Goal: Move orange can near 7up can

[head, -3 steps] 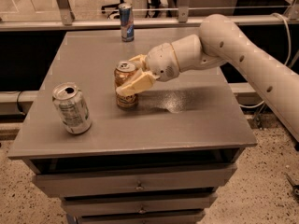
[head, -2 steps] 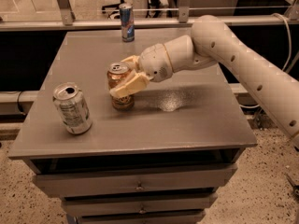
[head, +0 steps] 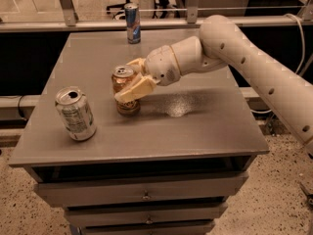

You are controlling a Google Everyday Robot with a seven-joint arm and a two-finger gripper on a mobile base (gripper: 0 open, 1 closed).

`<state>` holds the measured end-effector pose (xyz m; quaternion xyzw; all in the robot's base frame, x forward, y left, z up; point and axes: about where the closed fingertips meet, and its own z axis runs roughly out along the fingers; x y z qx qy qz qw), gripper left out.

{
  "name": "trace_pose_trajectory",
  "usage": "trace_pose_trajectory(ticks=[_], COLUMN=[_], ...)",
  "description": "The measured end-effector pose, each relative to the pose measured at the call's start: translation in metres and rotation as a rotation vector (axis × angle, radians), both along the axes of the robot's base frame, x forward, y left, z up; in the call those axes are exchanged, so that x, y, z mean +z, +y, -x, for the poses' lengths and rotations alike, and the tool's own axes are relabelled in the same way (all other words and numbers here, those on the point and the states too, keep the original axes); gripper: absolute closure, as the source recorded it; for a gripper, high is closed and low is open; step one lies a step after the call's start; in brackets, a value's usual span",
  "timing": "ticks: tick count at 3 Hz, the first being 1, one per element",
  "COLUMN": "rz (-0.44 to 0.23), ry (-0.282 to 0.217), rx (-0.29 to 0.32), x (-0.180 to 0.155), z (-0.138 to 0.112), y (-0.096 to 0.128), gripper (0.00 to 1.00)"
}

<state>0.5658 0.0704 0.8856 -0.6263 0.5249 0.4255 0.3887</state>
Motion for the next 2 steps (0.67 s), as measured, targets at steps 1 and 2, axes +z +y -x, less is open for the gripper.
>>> trace_pose_trajectory(ticks=[1, 2], rz=[-0.045, -0.072], ry=[-0.067, -0.114], rx=[0.042, 0.054], x=[0.025, 0.041], z=[0.020, 0.033], y=[0.016, 0.024], gripper=[0.97, 0.74])
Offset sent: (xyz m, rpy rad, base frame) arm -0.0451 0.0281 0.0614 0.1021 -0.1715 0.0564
